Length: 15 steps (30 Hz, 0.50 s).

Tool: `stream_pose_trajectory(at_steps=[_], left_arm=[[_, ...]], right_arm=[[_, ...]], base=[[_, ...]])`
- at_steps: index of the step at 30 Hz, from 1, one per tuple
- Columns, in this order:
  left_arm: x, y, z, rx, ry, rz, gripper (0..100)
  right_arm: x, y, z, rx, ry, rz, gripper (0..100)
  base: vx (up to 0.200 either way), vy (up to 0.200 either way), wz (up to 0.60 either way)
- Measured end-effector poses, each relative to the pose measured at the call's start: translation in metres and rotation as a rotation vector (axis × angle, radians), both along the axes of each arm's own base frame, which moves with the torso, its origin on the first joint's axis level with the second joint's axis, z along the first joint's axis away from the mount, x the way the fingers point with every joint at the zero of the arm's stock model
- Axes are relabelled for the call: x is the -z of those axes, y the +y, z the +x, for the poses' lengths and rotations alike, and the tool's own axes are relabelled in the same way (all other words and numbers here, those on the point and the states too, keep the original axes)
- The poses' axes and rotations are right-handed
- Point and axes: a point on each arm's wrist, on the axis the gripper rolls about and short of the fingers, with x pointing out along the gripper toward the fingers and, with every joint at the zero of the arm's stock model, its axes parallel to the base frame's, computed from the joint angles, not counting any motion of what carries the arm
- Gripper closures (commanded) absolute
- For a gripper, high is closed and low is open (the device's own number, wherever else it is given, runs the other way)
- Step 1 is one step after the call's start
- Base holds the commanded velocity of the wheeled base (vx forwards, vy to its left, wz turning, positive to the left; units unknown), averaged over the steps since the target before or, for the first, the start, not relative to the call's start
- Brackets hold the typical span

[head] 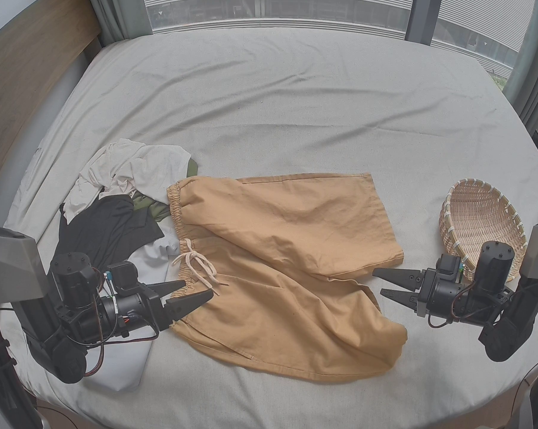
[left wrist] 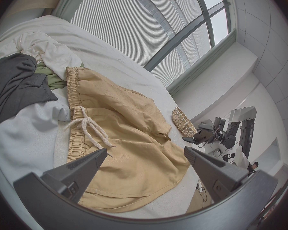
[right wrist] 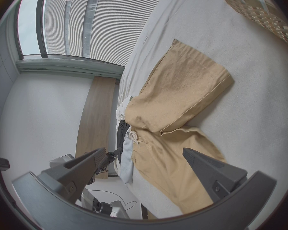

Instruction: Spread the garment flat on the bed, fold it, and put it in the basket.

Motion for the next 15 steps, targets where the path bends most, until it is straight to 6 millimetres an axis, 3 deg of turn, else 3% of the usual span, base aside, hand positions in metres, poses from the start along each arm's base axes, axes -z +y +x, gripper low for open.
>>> stream_pose_trajectory(at_steps=[15], left_arm=[[0.001,0.000,0.000,-0.002,0.005,0.000,0]], right_arm=[[0.033,-0.018,0.009,0.154,0.068,-0.102,0]], base=[[0.000,0.000,0.00]])
